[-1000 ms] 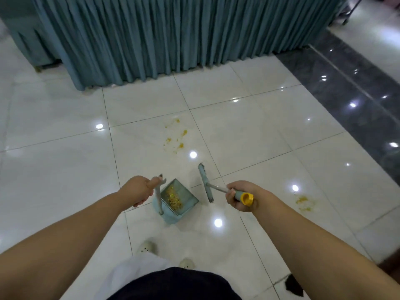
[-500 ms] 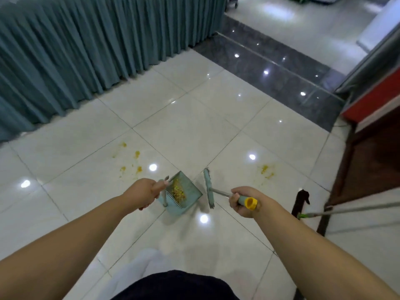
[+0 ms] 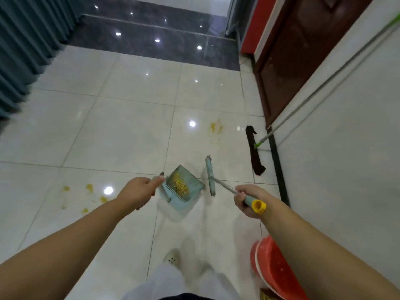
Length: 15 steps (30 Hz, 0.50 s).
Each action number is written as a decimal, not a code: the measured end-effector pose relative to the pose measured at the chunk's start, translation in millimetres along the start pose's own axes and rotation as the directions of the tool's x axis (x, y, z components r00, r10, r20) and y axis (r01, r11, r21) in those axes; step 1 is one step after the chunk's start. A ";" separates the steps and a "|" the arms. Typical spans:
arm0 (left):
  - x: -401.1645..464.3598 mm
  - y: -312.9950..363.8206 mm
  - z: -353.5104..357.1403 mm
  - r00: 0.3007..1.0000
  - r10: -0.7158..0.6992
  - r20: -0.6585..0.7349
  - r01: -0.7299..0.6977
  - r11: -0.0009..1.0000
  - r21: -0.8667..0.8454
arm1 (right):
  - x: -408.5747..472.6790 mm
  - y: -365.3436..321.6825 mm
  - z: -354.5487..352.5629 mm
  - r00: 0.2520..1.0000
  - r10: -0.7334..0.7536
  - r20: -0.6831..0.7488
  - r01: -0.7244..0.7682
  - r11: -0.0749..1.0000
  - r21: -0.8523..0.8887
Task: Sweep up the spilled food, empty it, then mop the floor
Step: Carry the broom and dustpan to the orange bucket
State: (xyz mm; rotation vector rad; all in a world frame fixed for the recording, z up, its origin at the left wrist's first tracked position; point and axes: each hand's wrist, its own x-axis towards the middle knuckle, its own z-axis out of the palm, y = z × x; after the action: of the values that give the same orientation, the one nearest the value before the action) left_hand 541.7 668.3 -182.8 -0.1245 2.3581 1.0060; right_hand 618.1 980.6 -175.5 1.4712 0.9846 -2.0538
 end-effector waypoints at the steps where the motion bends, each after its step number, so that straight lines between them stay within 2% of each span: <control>1: 0.6 0.9 4.2 1.000 0.020 0.008 -0.020 0.999 0.032 | -5.6 8.0 -10.7 1.000 -0.007 -0.011 0.007 1.000 0.019; 4: -1.7 7.7 19.7 0.997 0.076 0.033 -0.081 0.984 0.159 | -24.9 29.8 -42.0 1.000 -0.018 -0.025 0.020 0.996 0.083; 8: -8.7 16.9 41.2 0.983 0.161 0.085 -0.177 0.958 0.227 | -55.6 62.3 -82.3 0.997 -0.058 -0.058 0.068 0.981 0.183; 15: -52.0 29.6 71.6 0.905 0.363 0.220 -0.420 0.845 0.333 | -121.5 149.7 -137.3 0.984 -0.143 -0.105 0.169 0.937 0.305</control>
State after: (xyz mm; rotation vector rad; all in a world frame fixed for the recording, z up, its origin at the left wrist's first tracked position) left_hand 609.7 731.9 -176.0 0.5857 2.4352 0.6856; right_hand 850.7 978.0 -132.1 1.6929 0.8578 -2.3695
